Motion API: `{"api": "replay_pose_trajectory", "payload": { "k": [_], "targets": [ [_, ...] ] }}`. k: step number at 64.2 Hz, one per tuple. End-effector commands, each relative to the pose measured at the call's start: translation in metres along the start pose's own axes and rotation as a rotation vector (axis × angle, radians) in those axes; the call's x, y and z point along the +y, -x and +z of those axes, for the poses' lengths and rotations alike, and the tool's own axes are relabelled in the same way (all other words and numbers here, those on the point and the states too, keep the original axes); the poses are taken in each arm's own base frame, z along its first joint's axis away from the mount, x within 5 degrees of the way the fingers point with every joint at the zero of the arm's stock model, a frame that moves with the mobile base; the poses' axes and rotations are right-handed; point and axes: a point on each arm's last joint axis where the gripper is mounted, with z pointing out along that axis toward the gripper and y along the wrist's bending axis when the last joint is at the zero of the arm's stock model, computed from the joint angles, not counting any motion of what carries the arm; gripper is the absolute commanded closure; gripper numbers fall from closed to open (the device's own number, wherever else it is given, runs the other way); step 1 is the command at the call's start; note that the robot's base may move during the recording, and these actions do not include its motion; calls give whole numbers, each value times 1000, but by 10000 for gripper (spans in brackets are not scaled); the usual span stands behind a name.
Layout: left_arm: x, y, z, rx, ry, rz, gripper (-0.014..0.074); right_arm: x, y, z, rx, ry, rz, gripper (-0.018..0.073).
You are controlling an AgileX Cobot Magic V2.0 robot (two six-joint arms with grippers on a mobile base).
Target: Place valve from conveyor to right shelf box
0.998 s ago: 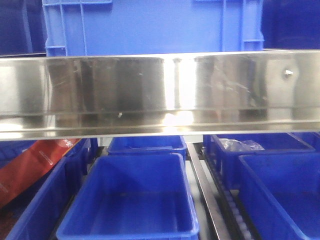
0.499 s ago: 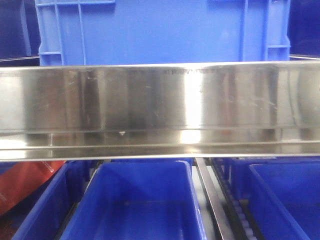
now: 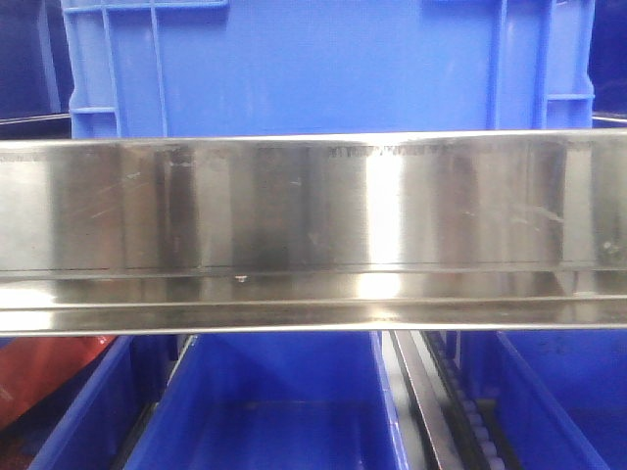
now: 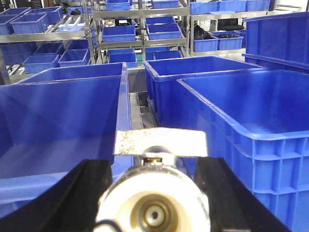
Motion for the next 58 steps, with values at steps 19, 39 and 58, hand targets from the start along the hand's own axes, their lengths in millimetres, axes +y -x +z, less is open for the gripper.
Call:
{"api": "replay_pose_trajectory", "payload": {
  "k": [19, 39, 58],
  "targets": [
    [0, 6, -2, -56, -4, -13, 708, -1, 9, -3, -85, -11, -8, 715],
    [-4, 6, -3, -61, -112, -8, 708, -1, 9, -3, -85, -11, -8, 715],
    [-5, 7, -3, -68, -119, -8, 708, -1, 9, -3, -91, -12, -8, 715]
  ]
}}
